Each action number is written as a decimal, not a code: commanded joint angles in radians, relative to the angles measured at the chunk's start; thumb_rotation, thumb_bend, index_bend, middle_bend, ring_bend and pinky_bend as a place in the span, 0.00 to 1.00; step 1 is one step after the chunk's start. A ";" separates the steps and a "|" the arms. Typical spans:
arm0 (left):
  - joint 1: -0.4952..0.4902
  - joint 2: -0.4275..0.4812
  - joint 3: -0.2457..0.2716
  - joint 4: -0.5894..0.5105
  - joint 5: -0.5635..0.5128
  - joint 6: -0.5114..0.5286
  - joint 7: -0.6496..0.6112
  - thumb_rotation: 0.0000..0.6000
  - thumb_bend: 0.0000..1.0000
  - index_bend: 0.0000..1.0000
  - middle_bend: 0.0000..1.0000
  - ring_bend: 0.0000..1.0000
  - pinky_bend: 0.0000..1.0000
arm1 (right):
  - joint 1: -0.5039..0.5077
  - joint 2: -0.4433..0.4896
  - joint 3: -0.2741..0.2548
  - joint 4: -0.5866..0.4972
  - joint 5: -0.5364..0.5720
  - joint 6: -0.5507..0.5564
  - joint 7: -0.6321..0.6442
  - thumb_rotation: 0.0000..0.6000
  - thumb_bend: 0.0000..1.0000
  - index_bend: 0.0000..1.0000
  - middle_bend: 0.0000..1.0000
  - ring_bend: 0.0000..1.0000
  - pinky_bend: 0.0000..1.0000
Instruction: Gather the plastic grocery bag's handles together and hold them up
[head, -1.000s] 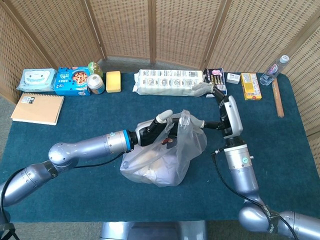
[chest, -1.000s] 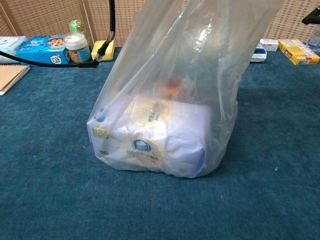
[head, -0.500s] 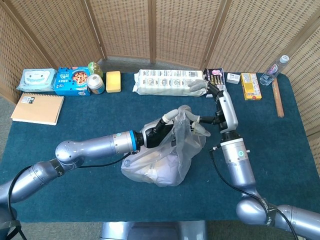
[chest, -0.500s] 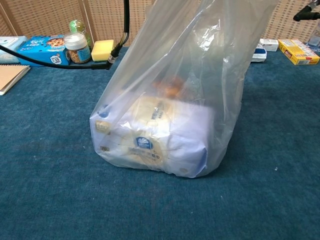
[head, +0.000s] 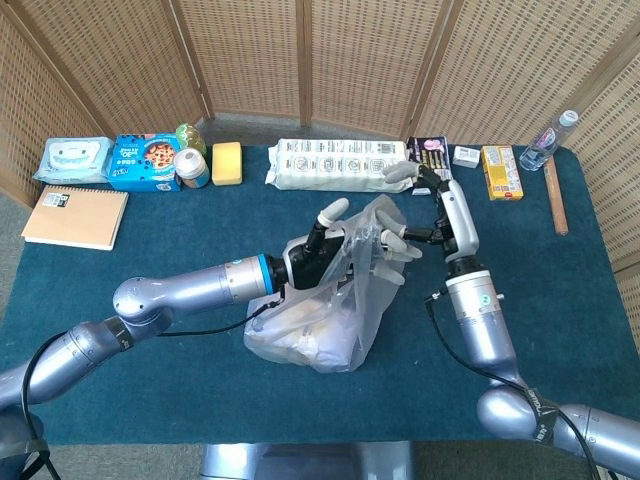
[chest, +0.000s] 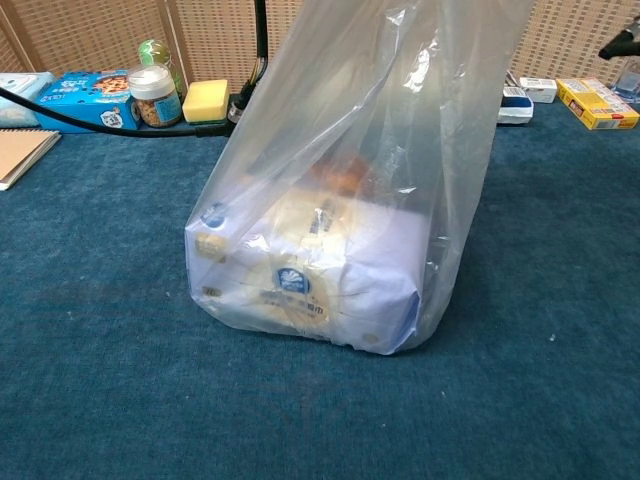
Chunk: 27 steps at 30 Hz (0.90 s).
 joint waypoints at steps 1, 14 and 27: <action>0.007 -0.003 -0.003 -0.002 -0.003 0.013 -0.005 0.00 0.08 0.32 0.24 0.13 0.23 | -0.019 0.016 -0.009 0.008 -0.012 -0.016 0.029 1.00 0.17 0.41 0.32 0.18 0.08; 0.044 -0.009 -0.018 -0.020 -0.016 0.056 -0.037 0.00 0.09 0.33 0.26 0.15 0.24 | -0.087 0.064 -0.026 0.023 -0.081 -0.038 0.152 1.00 0.17 0.41 0.32 0.18 0.08; 0.079 -0.028 -0.054 -0.043 -0.042 0.100 -0.086 0.00 0.11 0.36 0.30 0.19 0.34 | -0.158 0.057 -0.046 0.074 -0.084 0.034 0.202 1.00 0.17 0.40 0.32 0.18 0.07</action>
